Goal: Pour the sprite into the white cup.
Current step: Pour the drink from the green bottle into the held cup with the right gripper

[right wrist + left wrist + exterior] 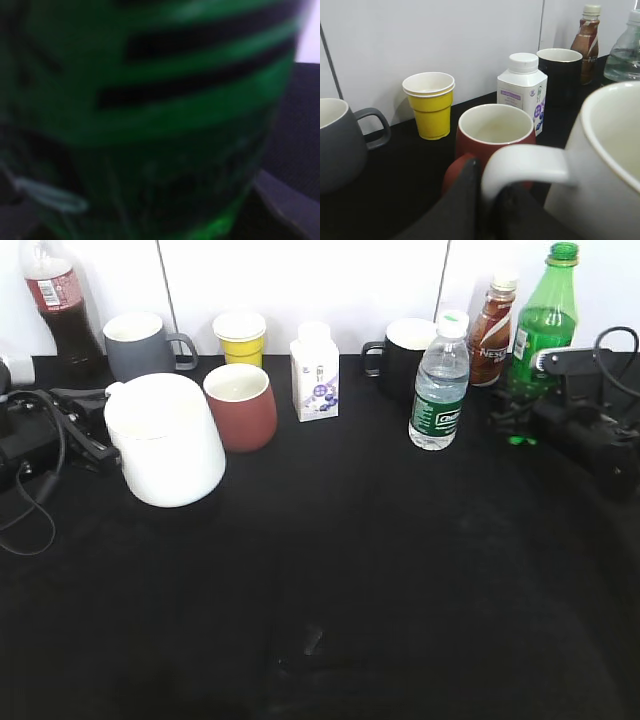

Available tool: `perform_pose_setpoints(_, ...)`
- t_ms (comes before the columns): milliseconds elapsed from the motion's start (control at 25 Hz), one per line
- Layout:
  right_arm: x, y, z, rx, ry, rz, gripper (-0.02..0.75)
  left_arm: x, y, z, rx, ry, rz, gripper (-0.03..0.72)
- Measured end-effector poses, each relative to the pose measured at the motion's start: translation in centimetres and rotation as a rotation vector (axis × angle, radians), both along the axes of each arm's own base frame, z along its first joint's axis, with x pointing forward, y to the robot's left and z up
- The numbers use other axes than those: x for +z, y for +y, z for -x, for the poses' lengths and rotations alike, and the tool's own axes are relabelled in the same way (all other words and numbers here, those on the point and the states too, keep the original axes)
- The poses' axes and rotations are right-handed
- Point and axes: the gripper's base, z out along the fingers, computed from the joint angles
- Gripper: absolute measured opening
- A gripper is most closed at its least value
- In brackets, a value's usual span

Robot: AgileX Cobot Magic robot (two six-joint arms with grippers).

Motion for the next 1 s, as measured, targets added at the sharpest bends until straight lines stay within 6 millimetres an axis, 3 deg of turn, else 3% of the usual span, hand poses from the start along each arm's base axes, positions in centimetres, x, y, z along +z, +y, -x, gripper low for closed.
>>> perform_pose_setpoints(40,0.8,0.0,0.6,0.003,-0.006,0.004,0.510,0.0,0.0,0.0,0.000,0.000,0.000,0.050)
perform_pose_setpoints(80,4.0,0.0,1.5,0.012,-0.062,0.008,0.509,0.0,0.0,0.0,0.000,0.001,0.001,0.050)
perform_pose_setpoints(120,5.5,0.1,1.8,0.017,-0.094,0.008,0.509,0.0,0.0,0.0,0.001,0.003,0.005,0.050)
perform_pose_setpoints(160,10.1,0.3,2.4,0.042,-0.195,0.022,0.504,0.0,0.0,0.0,0.001,0.007,0.009,0.050)
perform_pose_setpoints(240,14.4,0.8,3.2,0.092,-0.280,0.059,0.504,0.0,0.0,0.0,0.003,0.017,0.022,0.050)
perform_pose_setpoints(280,17.2,2.2,4.1,0.141,-0.295,0.090,0.504,0.0,0.0,0.0,0.005,0.027,0.036,0.050)
perform_pose_setpoints(360,18.9,6.0,4.8,0.252,-0.299,0.121,0.504,0.0,-0.1,0.1,-0.006,0.033,0.039,0.050)
perform_pose_setpoints(520,19.8,14.2,6.4,0.459,-0.286,0.130,0.504,-0.1,-0.5,0.4,-0.059,0.046,0.033,0.052)
perform_pose_setpoints(640,16.8,17.7,5.7,0.570,-0.254,0.227,0.502,-0.2,-0.5,0.4,-0.068,0.047,0.030,0.053)
perform_pose_setpoints(720,15.0,19.0,4.4,0.620,-0.262,0.352,0.502,-0.2,-0.6,0.5,-0.078,0.047,0.026,0.055)
perform_pose_setpoints(1000,12.8,20.9,2.4,0.766,-0.393,0.719,0.502,-0.2,-0.7,0.6,-0.092,0.048,0.021,0.057)
